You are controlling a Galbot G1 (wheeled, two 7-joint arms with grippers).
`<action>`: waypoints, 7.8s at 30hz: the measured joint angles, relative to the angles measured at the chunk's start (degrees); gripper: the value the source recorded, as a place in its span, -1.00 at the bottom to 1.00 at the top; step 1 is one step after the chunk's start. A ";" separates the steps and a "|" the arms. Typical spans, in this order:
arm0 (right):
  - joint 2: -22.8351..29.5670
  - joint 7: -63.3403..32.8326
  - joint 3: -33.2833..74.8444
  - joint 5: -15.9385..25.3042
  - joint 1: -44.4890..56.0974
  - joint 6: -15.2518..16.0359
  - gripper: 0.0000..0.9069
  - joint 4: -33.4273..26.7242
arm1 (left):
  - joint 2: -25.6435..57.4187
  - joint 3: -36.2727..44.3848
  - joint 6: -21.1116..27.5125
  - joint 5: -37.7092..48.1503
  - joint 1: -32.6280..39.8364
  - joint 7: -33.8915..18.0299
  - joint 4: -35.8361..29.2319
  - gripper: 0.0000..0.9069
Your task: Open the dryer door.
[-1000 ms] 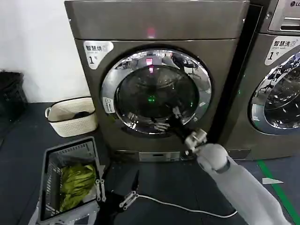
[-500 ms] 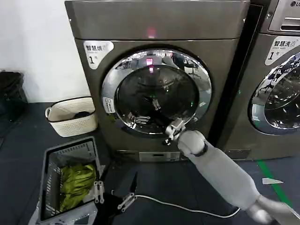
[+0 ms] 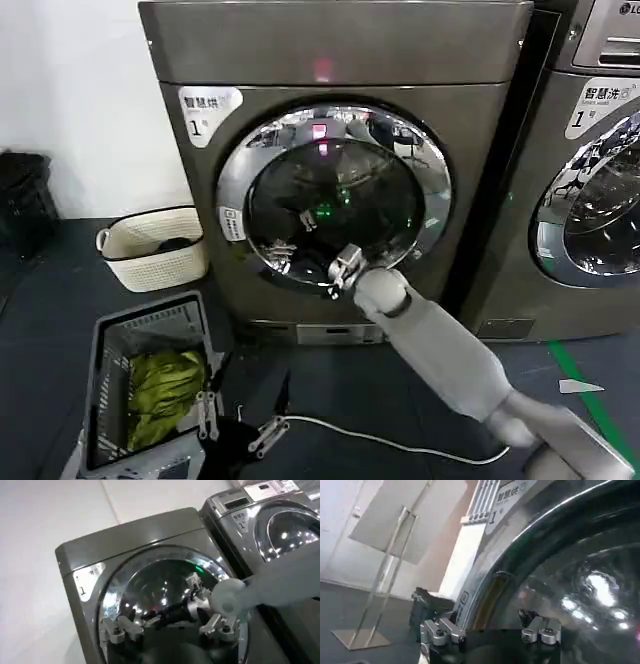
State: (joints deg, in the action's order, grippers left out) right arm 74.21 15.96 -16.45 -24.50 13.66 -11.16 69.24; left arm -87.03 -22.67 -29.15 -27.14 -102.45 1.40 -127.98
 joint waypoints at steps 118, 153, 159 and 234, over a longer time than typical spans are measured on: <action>1.48 -24.40 132.60 10.28 84.33 0.37 1.00 27.17 | 15.43 34.97 8.90 20.17 60.91 9.36 31.85 1.00; 0.30 -37.46 149.08 14.38 90.60 -2.37 1.00 11.69 | -5.16 47.82 8.70 20.17 82.72 10.82 61.85 1.00; 0.05 -36.65 148.96 13.18 91.51 -3.81 1.00 9.07 | -5.16 47.06 9.55 20.84 83.41 11.11 64.16 1.00; -1.87 -25.37 132.93 5.93 81.50 -7.39 1.00 9.08 | 69.63 7.52 -18.08 -60.50 42.61 8.61 31.93 1.00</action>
State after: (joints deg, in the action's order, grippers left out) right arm 72.34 -9.41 116.49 -18.57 95.16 -18.55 78.32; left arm -17.40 -15.15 -47.23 -87.63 -59.83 10.01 -96.04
